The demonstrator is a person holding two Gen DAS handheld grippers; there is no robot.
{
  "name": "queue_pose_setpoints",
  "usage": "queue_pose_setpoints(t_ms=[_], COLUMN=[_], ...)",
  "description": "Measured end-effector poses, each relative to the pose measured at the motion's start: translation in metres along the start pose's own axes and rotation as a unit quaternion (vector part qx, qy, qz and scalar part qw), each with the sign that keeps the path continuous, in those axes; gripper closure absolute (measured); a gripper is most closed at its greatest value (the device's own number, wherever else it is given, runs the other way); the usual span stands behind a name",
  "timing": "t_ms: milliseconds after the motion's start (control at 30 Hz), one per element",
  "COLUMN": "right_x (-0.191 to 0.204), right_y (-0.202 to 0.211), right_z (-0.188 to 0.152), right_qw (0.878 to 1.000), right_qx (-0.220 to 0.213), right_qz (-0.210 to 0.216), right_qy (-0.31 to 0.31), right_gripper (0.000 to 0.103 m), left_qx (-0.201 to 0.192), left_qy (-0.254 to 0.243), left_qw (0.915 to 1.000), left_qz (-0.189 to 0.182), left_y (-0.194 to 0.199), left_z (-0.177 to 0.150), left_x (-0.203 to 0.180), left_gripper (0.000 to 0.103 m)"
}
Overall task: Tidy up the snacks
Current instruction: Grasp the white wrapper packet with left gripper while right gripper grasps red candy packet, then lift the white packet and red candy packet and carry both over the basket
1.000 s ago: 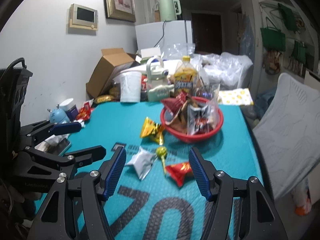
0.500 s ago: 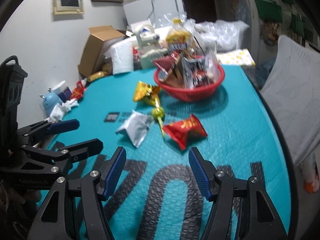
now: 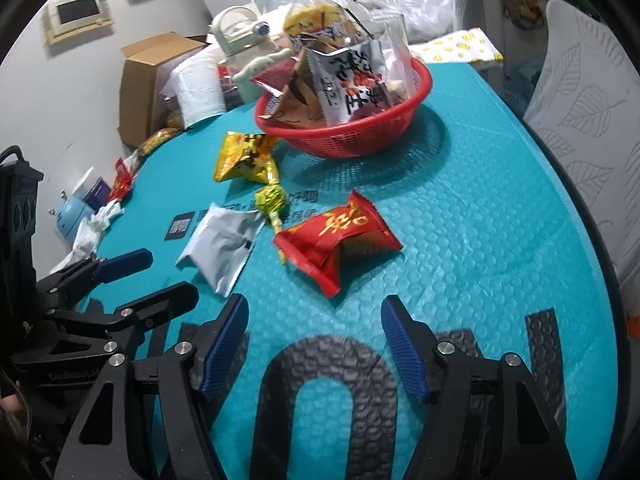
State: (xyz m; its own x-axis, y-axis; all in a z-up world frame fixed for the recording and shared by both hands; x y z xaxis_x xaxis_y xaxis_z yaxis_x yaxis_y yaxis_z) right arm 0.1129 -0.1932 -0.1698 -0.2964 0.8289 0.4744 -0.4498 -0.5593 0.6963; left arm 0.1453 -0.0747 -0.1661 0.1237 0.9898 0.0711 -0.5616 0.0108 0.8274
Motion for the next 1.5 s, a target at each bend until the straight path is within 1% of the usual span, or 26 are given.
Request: queue_pose_setpoints(t_ms=[67, 167, 233, 333, 400, 500, 567, 600, 633, 667, 700, 733, 767, 800, 867, 900, 1200, 1433, 1500], right_x=[-0.002, -0.008, -0.011, -0.017, -0.021, -0.024, -0.027, -0.028, -0.028, -0.027, -0.025, -0.024, -0.023, -0.022, -0.019, -0.018, -0.004, 0.008, 0.010], right_y=[-0.004, -0.009, -0.012, -0.018, -0.020, -0.024, -0.028, -0.030, -0.032, -0.034, -0.035, -0.036, -0.037, -0.037, -0.038, -0.038, -0.029, -0.017, -0.013], right_z=[0.004, 0.012, 0.018, 0.025, 0.031, 0.037, 0.039, 0.040, 0.041, 0.041, 0.040, 0.041, 0.040, 0.039, 0.037, 0.035, 0.011, -0.012, -0.019], right_qw=[1.000, 1.000, 0.999, 0.998, 0.997, 0.997, 0.998, 0.999, 0.999, 0.999, 0.999, 0.999, 0.999, 0.999, 0.999, 0.999, 0.999, 0.999, 0.999], right_qx=[0.004, 0.008, 0.009, 0.011, 0.010, 0.010, 0.013, 0.013, 0.013, 0.015, 0.016, 0.015, 0.016, 0.018, 0.022, 0.024, 0.035, 0.045, 0.047], right_qz=[0.005, 0.015, 0.024, 0.034, 0.039, 0.032, 0.009, 0.000, -0.006, -0.010, -0.013, -0.015, -0.017, -0.020, -0.028, -0.029, -0.016, -0.018, -0.020], right_qy=[-0.006, -0.020, -0.030, -0.052, -0.062, -0.067, -0.059, -0.053, -0.048, -0.043, -0.036, -0.030, -0.025, -0.017, -0.006, -0.002, 0.007, 0.015, 0.017], right_gripper=[0.034, 0.031, 0.031, 0.031, 0.031, 0.031, 0.031, 0.031, 0.031, 0.031, 0.031, 0.034, 0.037, 0.045, 0.054, 0.060, 0.062, 0.062, 0.062], left_qx=[0.003, 0.010, 0.020, 0.025, 0.027, 0.029, 0.024, 0.022, 0.020, 0.018, 0.019, 0.018, 0.017, 0.017, 0.020, 0.021, 0.032, 0.045, 0.044], left_qy=[0.001, 0.002, -0.001, 0.000, 0.000, 0.001, -0.002, -0.005, -0.006, -0.008, -0.008, -0.010, -0.012, -0.012, -0.010, -0.010, -0.016, -0.021, -0.030], left_qw=[1.0000, 0.9999, 0.9997, 0.9995, 0.9995, 0.9993, 0.9996, 0.9996, 0.9997, 0.9996, 0.9996, 0.9995, 0.9995, 0.9994, 0.9992, 0.9991, 0.9982, 0.9968, 0.9968], left_qz=[-0.004, -0.012, -0.016, -0.019, -0.019, -0.022, -0.017, -0.014, -0.014, -0.018, -0.021, -0.023, -0.025, -0.028, -0.034, -0.036, -0.047, -0.063, -0.060], left_y=[-0.006, -0.015, -0.022, -0.029, -0.033, -0.037, -0.039, -0.040, -0.040, -0.040, -0.039, -0.038, -0.038, -0.037, -0.036, -0.034, -0.013, 0.004, 0.007], left_z=[0.004, 0.009, 0.011, 0.014, 0.016, 0.018, 0.020, 0.021, 0.021, 0.022, 0.021, 0.021, 0.021, 0.020, 0.018, 0.016, -0.014, -0.036, -0.041], left_x=[0.000, 0.000, -0.001, -0.002, -0.002, -0.003, -0.003, -0.003, -0.003, -0.004, -0.004, -0.004, -0.005, -0.005, -0.006, -0.006, -0.011, -0.014, -0.015], left_gripper=[0.017, 0.017, 0.017, 0.018, 0.022, 0.032, 0.042, 0.045, 0.050, 0.058, 0.061, 0.064, 0.065, 0.066, 0.068, 0.068, 0.069, 0.069, 0.069])
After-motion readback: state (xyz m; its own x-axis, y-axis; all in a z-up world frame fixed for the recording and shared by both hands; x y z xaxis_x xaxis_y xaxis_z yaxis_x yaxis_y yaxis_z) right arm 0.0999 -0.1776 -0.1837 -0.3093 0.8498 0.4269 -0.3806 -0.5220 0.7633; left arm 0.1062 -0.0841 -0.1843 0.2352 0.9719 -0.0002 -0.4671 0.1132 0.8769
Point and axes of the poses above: each gripper's, at about its wrist camera, not at the fingertips, and y roughly against the way its jaws point, x to its left, z to its top, the point moved 9 cm from there along -y, roughly the way its jaws point, and after that the axes turned 13 degrees about z, right-handed, at the moved point
